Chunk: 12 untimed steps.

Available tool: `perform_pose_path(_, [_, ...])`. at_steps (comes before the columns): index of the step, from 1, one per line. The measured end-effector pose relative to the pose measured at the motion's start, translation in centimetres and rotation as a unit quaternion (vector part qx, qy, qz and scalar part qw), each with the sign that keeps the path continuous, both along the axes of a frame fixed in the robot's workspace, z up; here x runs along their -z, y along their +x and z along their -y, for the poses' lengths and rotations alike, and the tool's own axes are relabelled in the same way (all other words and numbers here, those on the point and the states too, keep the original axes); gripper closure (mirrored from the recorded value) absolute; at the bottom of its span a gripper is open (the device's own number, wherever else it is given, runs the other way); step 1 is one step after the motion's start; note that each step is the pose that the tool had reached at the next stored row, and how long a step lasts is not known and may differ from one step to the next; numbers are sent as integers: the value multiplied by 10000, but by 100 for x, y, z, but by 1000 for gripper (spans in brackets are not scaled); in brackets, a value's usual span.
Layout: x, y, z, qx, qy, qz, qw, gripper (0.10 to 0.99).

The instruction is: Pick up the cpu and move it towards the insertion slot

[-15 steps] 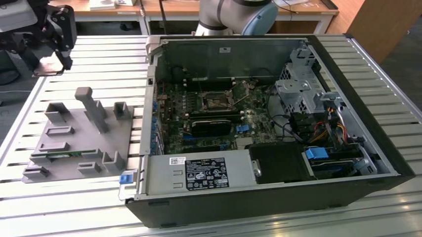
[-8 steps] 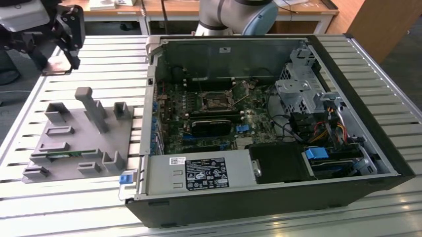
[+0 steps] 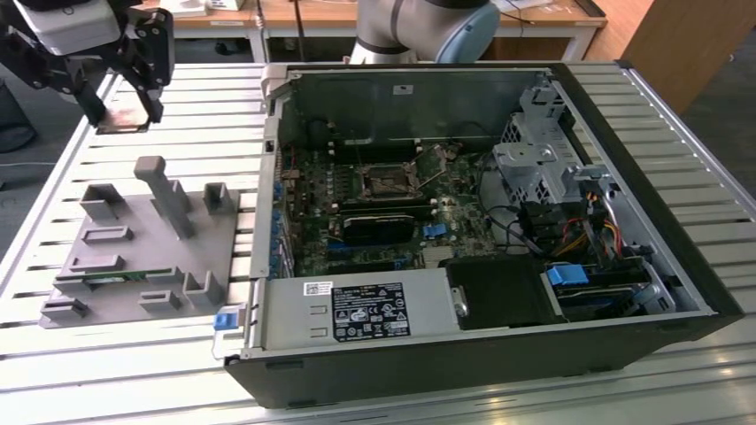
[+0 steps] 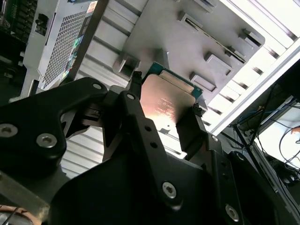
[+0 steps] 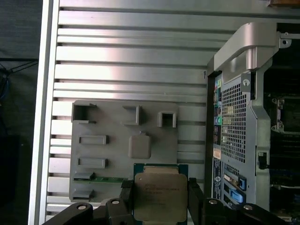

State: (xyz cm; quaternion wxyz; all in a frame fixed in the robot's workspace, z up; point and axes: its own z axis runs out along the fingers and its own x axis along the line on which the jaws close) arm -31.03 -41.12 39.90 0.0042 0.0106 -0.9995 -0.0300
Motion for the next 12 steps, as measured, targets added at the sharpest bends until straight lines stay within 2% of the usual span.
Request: perform_pose_path(12, [0,267,-13,0,0,0,10000,541])
